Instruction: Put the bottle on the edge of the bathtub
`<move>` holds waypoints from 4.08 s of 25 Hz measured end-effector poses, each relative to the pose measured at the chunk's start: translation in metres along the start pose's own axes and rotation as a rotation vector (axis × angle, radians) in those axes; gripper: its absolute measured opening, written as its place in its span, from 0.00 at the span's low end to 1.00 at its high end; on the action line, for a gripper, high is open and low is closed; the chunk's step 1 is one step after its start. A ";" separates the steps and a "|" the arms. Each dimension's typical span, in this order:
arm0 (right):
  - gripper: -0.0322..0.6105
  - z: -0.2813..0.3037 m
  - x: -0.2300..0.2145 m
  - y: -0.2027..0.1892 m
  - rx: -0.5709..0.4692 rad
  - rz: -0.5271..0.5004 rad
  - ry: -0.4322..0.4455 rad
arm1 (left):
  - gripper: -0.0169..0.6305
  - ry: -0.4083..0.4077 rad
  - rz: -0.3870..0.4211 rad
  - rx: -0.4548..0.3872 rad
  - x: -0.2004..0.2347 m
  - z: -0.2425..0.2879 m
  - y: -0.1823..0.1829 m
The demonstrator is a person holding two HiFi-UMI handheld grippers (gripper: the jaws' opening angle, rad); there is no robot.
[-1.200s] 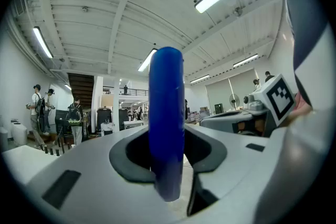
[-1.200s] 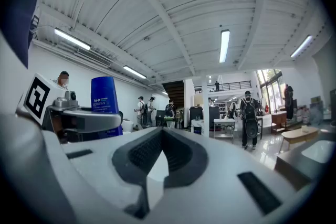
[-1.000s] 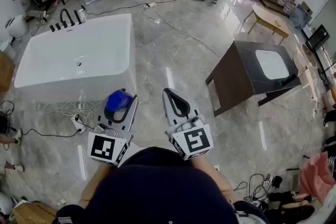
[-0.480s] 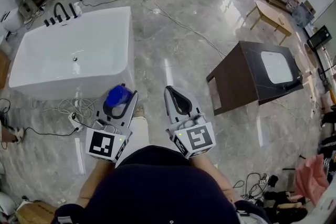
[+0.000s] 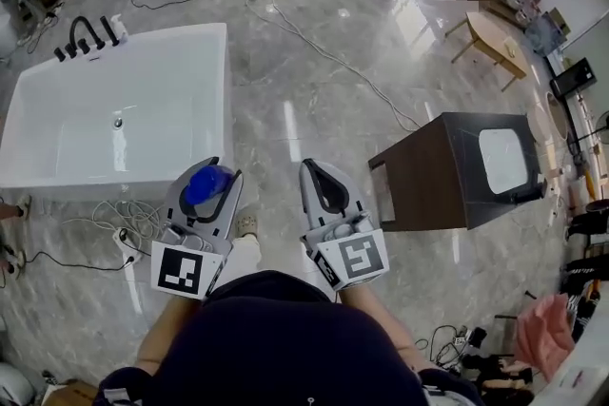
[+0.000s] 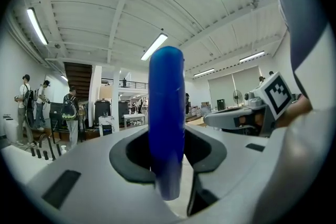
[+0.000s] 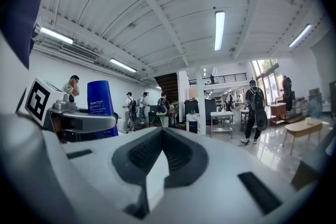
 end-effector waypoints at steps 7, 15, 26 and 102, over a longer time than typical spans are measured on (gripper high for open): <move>0.05 0.095 -0.043 0.004 0.013 0.004 -0.043 | 0.25 -0.046 0.002 0.016 0.064 0.086 -0.005; 0.05 0.134 -0.061 -0.001 0.063 0.011 -0.078 | 0.26 -0.071 -0.033 0.019 0.099 0.134 -0.012; 0.05 0.191 -0.115 -0.004 0.030 0.011 -0.046 | 0.25 -0.020 -0.009 0.027 0.126 0.191 -0.024; 0.05 0.765 -0.621 0.047 0.115 0.020 -0.037 | 0.25 -0.076 0.002 0.136 0.414 0.902 -0.014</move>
Point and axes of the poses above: the fingertips, and each gripper's own axes: z forward along the fingers, x to its left, y out of its top, the point moved 7 cm from there along -z, backward along the fingers, and after that the axes turned 7 degrees about y, right-handed, at the moved point
